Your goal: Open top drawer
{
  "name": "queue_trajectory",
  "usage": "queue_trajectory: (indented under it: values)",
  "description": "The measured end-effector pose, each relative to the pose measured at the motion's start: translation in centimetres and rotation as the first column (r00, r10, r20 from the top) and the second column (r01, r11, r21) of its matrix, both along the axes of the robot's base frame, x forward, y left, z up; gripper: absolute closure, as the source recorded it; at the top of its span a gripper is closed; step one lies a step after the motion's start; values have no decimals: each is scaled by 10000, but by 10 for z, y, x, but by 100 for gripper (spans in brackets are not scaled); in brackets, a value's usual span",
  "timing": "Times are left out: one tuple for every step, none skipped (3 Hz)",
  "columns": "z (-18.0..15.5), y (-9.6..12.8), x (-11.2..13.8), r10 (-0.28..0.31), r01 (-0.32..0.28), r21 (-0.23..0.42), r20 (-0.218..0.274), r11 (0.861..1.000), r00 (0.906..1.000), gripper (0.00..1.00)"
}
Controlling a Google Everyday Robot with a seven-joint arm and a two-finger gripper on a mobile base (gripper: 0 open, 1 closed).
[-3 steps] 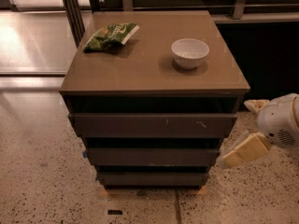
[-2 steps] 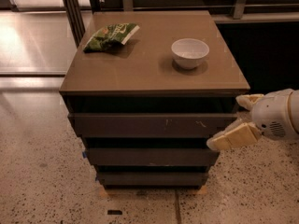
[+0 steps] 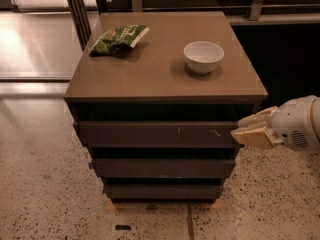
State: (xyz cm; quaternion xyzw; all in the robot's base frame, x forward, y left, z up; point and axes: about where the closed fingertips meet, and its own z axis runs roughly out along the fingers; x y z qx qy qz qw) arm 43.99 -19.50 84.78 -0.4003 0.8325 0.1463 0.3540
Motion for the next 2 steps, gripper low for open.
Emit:
queue_trajectory:
  values:
    - [0,0,0,0,0,0,0,10000,10000,85]
    - [-11,-1,10,-399,380,428,435,9984,9983,100]
